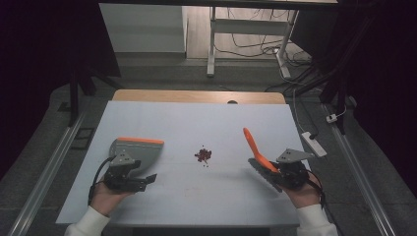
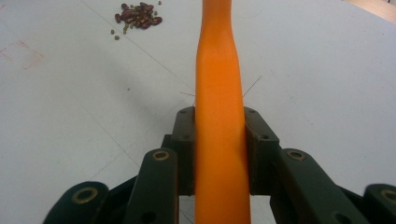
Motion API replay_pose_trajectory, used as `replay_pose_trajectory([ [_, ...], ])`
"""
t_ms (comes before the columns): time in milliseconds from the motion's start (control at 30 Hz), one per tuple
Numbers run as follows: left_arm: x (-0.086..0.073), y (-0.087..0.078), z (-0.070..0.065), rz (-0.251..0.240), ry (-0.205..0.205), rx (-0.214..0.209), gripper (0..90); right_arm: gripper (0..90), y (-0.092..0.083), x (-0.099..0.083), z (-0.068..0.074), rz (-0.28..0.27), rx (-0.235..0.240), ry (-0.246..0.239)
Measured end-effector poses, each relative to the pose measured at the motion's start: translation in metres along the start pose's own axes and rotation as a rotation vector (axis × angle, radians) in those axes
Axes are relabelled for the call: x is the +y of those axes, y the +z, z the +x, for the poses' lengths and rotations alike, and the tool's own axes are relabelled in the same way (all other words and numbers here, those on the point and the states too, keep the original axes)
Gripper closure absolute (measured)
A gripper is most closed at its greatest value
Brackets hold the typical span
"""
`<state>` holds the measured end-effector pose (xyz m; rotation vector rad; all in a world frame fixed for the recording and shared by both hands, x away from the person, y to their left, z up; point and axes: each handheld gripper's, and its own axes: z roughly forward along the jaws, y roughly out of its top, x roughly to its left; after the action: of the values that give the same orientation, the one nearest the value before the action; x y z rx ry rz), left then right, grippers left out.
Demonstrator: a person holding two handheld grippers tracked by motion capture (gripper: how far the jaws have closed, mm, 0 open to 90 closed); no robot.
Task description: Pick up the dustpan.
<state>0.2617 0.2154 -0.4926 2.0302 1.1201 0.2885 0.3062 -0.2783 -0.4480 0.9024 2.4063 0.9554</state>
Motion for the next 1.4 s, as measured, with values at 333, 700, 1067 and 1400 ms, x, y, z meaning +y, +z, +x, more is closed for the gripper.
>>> replay_pose_trajectory([
  [333,0.001,0.001,-0.001,0.006,0.010,-0.010,18.8,70.3,0.000,-0.001,0.000,0.001,-0.024,0.001],
  [700,0.003,0.000,-0.003,0.011,0.025,-0.015,18.8,70.4,0.000,0.000,0.000,-0.002,-0.039,0.017],
  [1067,0.016,-0.006,-0.007,0.034,0.031,0.039,18.4,70.3,-0.004,0.002,-0.001,-0.027,-0.032,0.027],
  [1400,0.031,-0.019,-0.010,0.037,0.013,0.112,17.2,70.3,-0.007,0.002,-0.002,-0.038,-0.029,0.022],
])
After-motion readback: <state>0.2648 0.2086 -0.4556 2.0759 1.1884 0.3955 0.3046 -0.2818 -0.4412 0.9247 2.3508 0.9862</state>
